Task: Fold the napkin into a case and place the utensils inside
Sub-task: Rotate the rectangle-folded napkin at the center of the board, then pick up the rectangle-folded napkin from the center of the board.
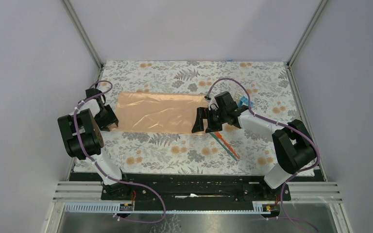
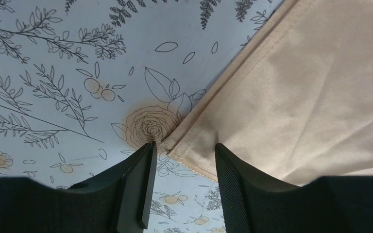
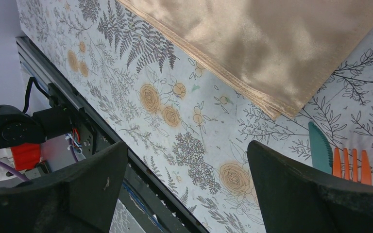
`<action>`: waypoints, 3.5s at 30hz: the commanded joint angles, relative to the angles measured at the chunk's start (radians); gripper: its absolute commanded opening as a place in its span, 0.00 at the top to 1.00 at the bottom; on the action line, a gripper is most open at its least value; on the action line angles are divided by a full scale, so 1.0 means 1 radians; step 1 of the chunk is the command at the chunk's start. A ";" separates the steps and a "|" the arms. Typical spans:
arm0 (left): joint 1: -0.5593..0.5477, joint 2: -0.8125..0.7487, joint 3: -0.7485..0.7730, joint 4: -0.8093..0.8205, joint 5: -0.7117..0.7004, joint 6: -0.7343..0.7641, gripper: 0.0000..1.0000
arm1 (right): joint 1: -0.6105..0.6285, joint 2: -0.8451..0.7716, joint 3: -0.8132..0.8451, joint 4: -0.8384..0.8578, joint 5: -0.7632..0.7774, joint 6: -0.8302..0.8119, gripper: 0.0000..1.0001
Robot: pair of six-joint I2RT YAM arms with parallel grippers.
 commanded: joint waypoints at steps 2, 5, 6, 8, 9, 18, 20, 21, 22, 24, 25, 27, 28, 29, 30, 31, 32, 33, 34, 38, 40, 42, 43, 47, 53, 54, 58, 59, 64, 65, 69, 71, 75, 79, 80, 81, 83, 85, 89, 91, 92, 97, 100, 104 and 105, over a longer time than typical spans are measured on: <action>-0.044 0.031 0.033 0.012 -0.112 0.044 0.48 | 0.006 -0.048 0.007 0.001 0.012 -0.006 0.00; -0.066 0.029 0.048 0.003 -0.141 0.050 0.50 | 0.007 -0.051 0.008 -0.003 0.010 -0.008 0.00; -0.067 0.025 0.053 -0.003 -0.147 0.051 0.51 | 0.007 -0.051 0.008 -0.002 0.008 -0.007 0.00; -0.069 0.013 0.060 -0.013 -0.165 0.048 0.51 | 0.008 -0.051 0.006 -0.002 0.007 -0.007 0.00; -0.069 0.008 0.067 -0.019 -0.166 0.047 0.52 | 0.009 -0.051 0.005 -0.003 0.005 -0.008 0.00; -0.058 0.053 0.113 -0.041 -0.110 0.054 0.40 | 0.011 -0.043 0.001 0.005 -0.004 -0.008 0.00; -0.042 0.088 0.119 -0.040 -0.064 0.053 0.43 | 0.011 -0.043 0.001 0.003 -0.003 -0.007 0.00; -0.037 0.099 0.120 -0.042 -0.061 0.052 0.46 | 0.012 -0.043 0.002 0.001 0.000 -0.009 0.00; -0.034 0.102 0.115 -0.041 -0.066 0.048 0.48 | 0.011 -0.044 0.004 -0.001 0.005 -0.011 0.00; -0.031 0.092 0.095 -0.033 -0.088 0.042 0.52 | 0.012 -0.048 0.012 -0.011 0.025 -0.021 0.00; -0.028 0.085 0.086 -0.032 -0.094 0.039 0.54 | 0.011 -0.051 0.017 -0.018 0.042 -0.026 0.00; -0.015 0.080 0.067 -0.034 -0.070 0.025 0.61 | 0.012 -0.066 0.025 -0.036 0.117 -0.026 0.00; -0.013 0.077 0.054 -0.033 -0.058 0.018 0.66 | 0.011 -0.081 0.024 -0.037 0.165 -0.018 0.00; -0.014 0.076 0.037 -0.034 -0.048 0.012 0.72 | 0.010 -0.100 0.024 -0.037 0.215 -0.008 0.00; -0.014 0.074 0.023 -0.034 -0.045 0.001 0.76 | 0.006 -0.115 0.024 -0.037 0.243 0.003 0.00; -0.013 0.073 0.016 -0.041 -0.039 -0.012 0.80 | -0.003 -0.131 0.024 -0.038 0.258 0.021 0.00; -0.014 0.072 0.007 -0.050 -0.034 -0.029 0.82 | -0.015 -0.141 0.023 -0.037 0.249 0.040 0.00; -0.014 0.066 -0.005 -0.055 -0.030 -0.044 0.84 | -0.033 -0.148 0.020 -0.036 0.222 0.048 0.00; -0.011 0.052 -0.018 -0.062 -0.035 -0.058 0.84 | -0.046 -0.149 0.019 -0.025 0.185 0.037 0.00; 0.006 -0.034 -0.109 -0.056 -0.095 -0.159 0.89 | -0.055 -0.073 0.107 -0.115 0.197 -0.009 0.00; 0.057 -0.088 -0.177 -0.038 -0.059 -0.211 0.94 | -0.055 -0.026 0.160 -0.156 0.204 -0.024 0.00; 0.116 -0.142 -0.243 -0.012 0.020 -0.247 1.00 | -0.056 0.011 0.181 -0.159 0.185 -0.025 0.00; 0.126 -0.165 -0.260 -0.010 0.027 -0.263 1.00 | -0.057 0.027 0.189 -0.160 0.181 -0.024 0.00; 0.142 -0.238 -0.273 -0.024 0.147 -0.333 1.00 | -0.056 0.109 0.253 -0.192 0.195 -0.050 0.01; 0.142 -0.252 -0.425 0.044 0.295 -0.424 1.00 | -0.044 0.297 0.467 -0.368 0.256 -0.171 0.15; 0.141 -0.257 -0.444 0.058 0.298 -0.434 1.00 | -0.041 0.329 0.499 -0.398 0.281 -0.188 0.17; 0.129 -0.282 -0.435 0.052 0.264 -0.432 1.00 | -0.041 0.444 0.635 -0.503 0.377 -0.239 0.24; 0.129 -0.284 -0.425 0.044 0.242 -0.428 1.00 | -0.040 0.479 0.673 -0.537 0.401 -0.256 0.25; 0.128 -0.280 -0.417 0.047 0.234 -0.423 1.00 | -0.040 0.605 0.850 -0.614 0.448 -0.333 0.23; 0.124 -0.278 -0.418 0.047 0.234 -0.422 1.00 | -0.041 0.632 0.892 -0.634 0.451 -0.344 0.23; 0.116 -0.273 -0.419 0.046 0.248 -0.420 1.00 | -0.041 0.698 0.990 -0.646 0.499 -0.366 0.23; 0.116 -0.274 -0.424 0.048 0.255 -0.421 1.00 | -0.041 0.720 1.022 -0.648 0.511 -0.367 0.23; 0.114 -0.278 -0.428 0.054 0.254 -0.423 1.00 | -0.040 0.762 1.063 -0.639 0.523 -0.347 0.23; 0.114 -0.294 -0.430 0.052 0.241 -0.427 1.00 | -0.034 0.774 1.057 -0.605 0.566 -0.319 0.24; 0.114 -0.298 -0.431 0.049 0.238 -0.429 1.00 | -0.033 0.773 1.053 -0.598 0.580 -0.308 0.23; 0.114 -0.303 -0.431 0.046 0.236 -0.430 1.00 | -0.033 0.770 1.045 -0.584 0.582 -0.299 0.23; 0.115 -0.311 -0.431 0.043 0.227 -0.433 1.00 | -0.033 0.763 1.025 -0.555 0.561 -0.287 0.24; 0.114 -0.319 -0.430 0.041 0.218 -0.433 1.00 | -0.033 0.751 1.001 -0.527 0.526 -0.279 0.23; 0.113 -0.325 -0.431 0.038 0.218 -0.435 1.00 | -0.032 0.718 0.962 -0.474 0.471 -0.261 0.22; 0.115 -0.323 -0.431 0.039 0.218 -0.435 1.00 | -0.033 0.706 0.979 -0.474 0.465 -0.258 0.20; 0.114 -0.325 -0.433 0.040 0.218 -0.435 1.00 | -0.032 0.707 0.994 -0.483 0.464 -0.257 0.20; 0.114 -0.329 -0.432 0.040 0.214 -0.435 1.00 | -0.033 0.730 1.019 -0.516 0.468 -0.262 0.19; 0.114 -0.331 -0.429 0.038 0.212 -0.435 1.00 | -0.032 0.744 0.986 -0.508 0.485 -0.260 0.22; 0.115 -0.338 -0.426 0.029 0.206 -0.435 1.00 | -0.031 0.753 0.925 -0.468 0.512 -0.258 0.26; 0.113 -0.339 -0.424 0.027 0.204 -0.435 1.00 | -0.031 0.757 0.913 -0.454 0.522 -0.259 0.30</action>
